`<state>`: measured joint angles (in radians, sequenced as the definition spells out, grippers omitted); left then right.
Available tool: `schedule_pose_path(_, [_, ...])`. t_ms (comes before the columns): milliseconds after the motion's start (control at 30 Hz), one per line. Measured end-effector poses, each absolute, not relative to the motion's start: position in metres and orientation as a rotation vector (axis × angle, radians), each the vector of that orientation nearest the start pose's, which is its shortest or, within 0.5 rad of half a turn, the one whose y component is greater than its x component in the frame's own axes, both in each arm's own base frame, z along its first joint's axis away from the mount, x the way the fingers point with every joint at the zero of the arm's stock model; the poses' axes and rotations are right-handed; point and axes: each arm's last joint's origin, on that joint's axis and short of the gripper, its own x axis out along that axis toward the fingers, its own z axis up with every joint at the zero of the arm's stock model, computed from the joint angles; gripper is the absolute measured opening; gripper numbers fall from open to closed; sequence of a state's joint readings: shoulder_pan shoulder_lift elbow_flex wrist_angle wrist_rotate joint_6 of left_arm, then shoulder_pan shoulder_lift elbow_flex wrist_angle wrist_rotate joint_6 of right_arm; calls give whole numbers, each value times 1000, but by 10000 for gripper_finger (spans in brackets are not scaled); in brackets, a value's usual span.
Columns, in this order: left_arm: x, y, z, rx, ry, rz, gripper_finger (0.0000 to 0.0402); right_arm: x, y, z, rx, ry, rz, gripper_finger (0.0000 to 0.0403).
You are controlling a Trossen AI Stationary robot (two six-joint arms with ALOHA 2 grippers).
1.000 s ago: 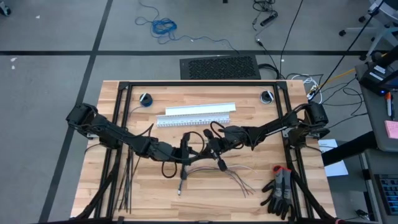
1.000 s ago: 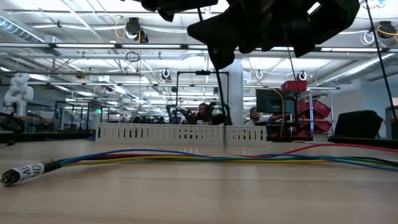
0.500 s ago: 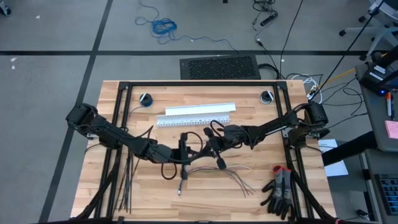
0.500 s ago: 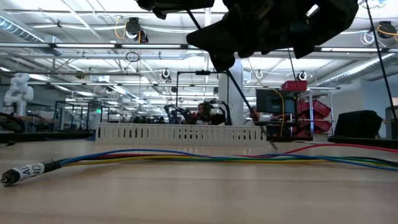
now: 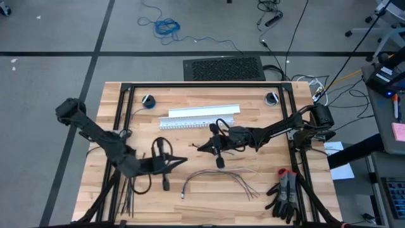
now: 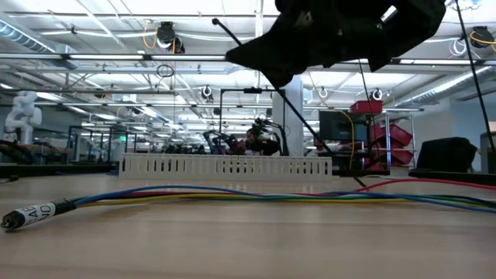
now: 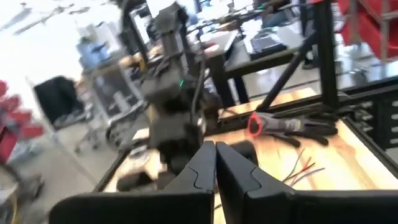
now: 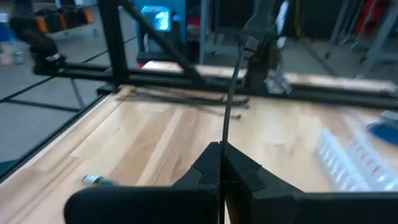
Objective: Ziptie cables
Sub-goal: Wrap the black zip tie on the cables
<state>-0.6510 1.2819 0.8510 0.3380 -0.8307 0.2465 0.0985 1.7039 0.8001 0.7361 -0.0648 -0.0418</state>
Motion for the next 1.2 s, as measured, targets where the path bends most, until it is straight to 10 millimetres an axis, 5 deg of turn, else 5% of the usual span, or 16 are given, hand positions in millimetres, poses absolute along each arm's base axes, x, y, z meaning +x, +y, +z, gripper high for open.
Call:
schedule_pose_path(233, [252, -144, 222, 156, 159, 411, 32, 347, 45, 205, -91, 46, 169, 0])
schedule_pose_path(367, [256, -137, 201, 81, 14, 456, 58, 347, 50, 204, -122, 54, 143, 0])
schedule_pose_path(700, [257, -113, 187, -12, -216, 282, 121, 347, 50, 203, -130, 66, 139, 0])
schedule_pose_path(1200, [275, -91, 193, -46, -275, 179, 125, 347, 50, 202, -123, 76, 138, 0])
